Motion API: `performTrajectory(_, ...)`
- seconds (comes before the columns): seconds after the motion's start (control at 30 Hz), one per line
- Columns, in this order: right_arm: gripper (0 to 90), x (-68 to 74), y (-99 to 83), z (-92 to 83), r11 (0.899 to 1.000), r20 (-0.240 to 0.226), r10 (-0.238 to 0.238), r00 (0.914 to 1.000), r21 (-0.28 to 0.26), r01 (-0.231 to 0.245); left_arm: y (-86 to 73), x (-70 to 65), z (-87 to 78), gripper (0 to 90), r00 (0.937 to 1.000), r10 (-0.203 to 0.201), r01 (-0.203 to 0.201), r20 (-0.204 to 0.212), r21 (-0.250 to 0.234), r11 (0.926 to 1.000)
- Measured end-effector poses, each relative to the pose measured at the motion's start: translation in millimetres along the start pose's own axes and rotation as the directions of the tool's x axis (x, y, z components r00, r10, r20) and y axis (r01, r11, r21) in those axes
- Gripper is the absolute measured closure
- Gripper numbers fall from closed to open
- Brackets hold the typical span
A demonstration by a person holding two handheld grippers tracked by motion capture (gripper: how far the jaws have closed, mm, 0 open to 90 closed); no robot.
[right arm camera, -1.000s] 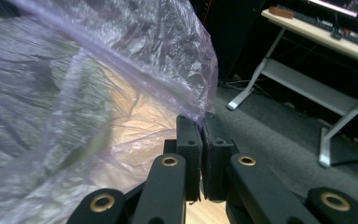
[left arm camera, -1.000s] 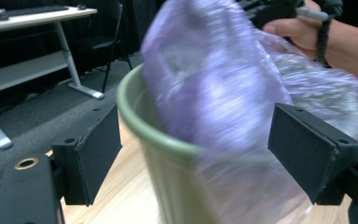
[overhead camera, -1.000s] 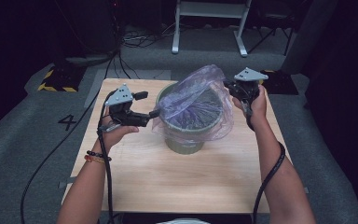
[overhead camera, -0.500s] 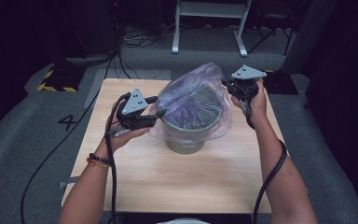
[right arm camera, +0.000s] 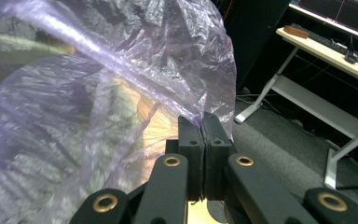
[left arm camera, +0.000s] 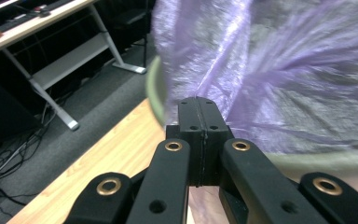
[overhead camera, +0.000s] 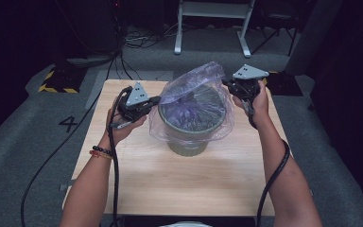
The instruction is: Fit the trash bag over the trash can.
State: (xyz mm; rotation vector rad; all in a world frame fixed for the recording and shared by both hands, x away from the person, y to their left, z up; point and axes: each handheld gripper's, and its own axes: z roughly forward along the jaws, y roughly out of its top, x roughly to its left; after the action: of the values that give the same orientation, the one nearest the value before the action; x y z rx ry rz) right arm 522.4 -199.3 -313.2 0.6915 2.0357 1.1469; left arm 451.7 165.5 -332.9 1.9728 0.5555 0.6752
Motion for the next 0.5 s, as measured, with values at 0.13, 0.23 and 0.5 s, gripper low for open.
performTrajectory(0.13, 89.0, -6.0, -1.7, 10.4, 1.000, -0.002, 0.022, 0.9998, 0.020, -0.022, -6.7, 13.7, 13.9, 90.0, 0.9987, -0.047, 0.047, -0.022, 0.007, 0.9989)
performTrajectory(0.23, 89.0, -10.9, -7.2, 20.3, 0.998, 0.001, 0.046, 0.9989, 0.050, -0.046, -14.8, 26.5, 25.0, 90.0, 0.9921, -0.124, 0.124, -0.021, 0.003, 0.9923)
performTrajectory(0.5, 89.7, -18.4, -32.6, 48.0, 0.982, -0.017, 0.118, 0.9928, 0.149, -0.114, -28.7, 44.6, 51.7, 90.0, 0.9686, -0.248, 0.249, -0.018, 0.027, 0.9683)
